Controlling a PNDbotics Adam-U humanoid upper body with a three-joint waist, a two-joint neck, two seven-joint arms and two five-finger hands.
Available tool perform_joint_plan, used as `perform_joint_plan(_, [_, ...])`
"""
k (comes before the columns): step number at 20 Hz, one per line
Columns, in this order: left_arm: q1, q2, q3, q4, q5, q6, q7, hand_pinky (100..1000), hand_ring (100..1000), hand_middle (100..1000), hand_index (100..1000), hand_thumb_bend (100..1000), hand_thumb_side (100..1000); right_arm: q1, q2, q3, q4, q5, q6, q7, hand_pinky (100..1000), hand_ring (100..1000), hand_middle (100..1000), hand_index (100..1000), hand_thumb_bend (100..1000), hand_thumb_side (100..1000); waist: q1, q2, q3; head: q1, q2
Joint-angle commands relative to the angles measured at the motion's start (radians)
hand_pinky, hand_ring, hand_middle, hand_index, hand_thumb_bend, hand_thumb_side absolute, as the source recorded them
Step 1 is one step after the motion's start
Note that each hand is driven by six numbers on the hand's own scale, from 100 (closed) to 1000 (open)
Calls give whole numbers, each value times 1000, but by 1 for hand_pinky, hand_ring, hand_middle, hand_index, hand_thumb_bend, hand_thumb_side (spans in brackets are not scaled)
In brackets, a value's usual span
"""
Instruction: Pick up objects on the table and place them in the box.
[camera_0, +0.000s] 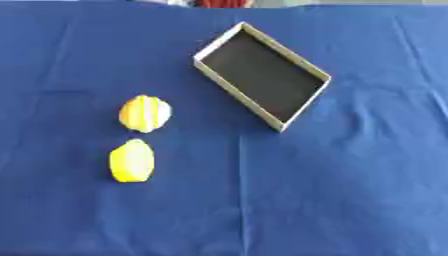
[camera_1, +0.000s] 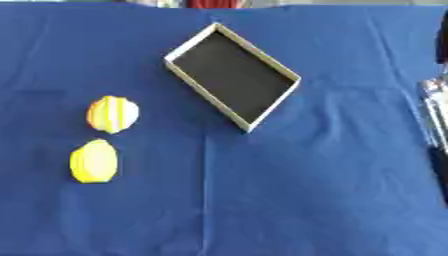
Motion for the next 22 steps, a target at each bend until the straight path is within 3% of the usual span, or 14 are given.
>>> perform_joint_plan(1, [-8,34,7,-16,1,-2,-2,931,779,760,860,100,620,-6,-28,-11,-17,3,5,-4,818,829,734,787,100,791,2,-21,1,5,-12])
perform_joint_plan(11, [0,51,6,-16,-5,6,-10,926,779,760,861,100,613,-4,-32,-11,-17,5,6,-4,818,828,733,787,100,792,3,-19,2,15,5])
perform_joint_plan(14, [27,120,-11,-16,-5,37,-38,915,778,760,861,100,610,0,-39,-11,-17,9,6,-5,818,829,733,787,100,794,6,-17,2,16,9])
perform_joint_plan(17, [71,233,-37,-16,10,90,-93,905,779,761,868,100,611,4,-48,-10,-17,14,6,-5,818,829,733,787,100,795,12,-14,5,11,11])
perform_joint_plan(22, [158,404,-59,-16,43,194,-247,889,782,765,888,100,642,10,-61,-8,-17,20,6,-6,818,829,733,787,100,797,19,-12,12,6,14])
